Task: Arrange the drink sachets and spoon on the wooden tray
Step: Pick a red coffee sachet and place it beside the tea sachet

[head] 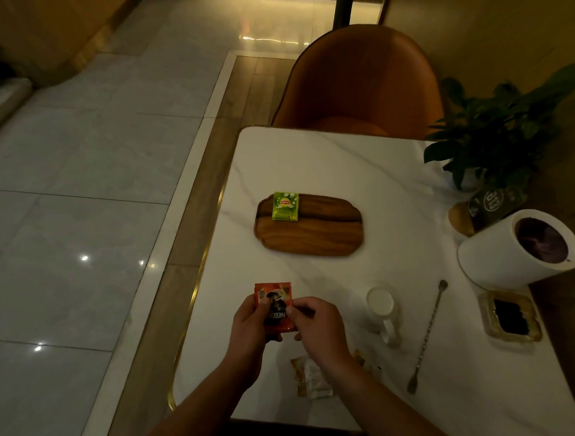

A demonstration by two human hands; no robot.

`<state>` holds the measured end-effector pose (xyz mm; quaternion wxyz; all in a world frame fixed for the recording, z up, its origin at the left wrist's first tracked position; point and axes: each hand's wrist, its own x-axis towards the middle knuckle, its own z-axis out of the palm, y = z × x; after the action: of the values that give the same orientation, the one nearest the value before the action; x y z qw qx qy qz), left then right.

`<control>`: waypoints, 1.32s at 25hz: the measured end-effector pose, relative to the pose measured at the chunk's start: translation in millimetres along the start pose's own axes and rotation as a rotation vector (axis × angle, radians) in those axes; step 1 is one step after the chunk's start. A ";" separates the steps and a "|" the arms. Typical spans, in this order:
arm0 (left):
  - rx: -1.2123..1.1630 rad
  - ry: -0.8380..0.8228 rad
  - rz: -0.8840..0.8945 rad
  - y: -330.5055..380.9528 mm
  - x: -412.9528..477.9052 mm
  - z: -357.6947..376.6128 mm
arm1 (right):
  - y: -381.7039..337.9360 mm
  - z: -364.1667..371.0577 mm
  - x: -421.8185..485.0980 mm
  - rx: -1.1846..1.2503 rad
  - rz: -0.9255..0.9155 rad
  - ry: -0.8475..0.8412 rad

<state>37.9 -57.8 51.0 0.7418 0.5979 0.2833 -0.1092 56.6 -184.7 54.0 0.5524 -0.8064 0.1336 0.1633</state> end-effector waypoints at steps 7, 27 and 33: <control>0.034 -0.072 0.009 9.0 1.6 -3.3 | -6.0 -13.5 5.9 0.110 0.066 -0.073; -0.033 -0.204 -0.119 14.6 1.1 -15.6 | -32.9 -49.6 29.2 -0.454 -0.449 -0.100; 0.047 -0.216 -0.028 16.6 -0.5 -12.7 | -37.2 -39.5 28.8 -0.400 -0.494 -0.036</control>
<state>42.1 -41.5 63.4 0.7522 0.5958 0.2074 -0.1901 102.1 -209.4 87.0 0.4081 -0.9041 -0.1108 0.0617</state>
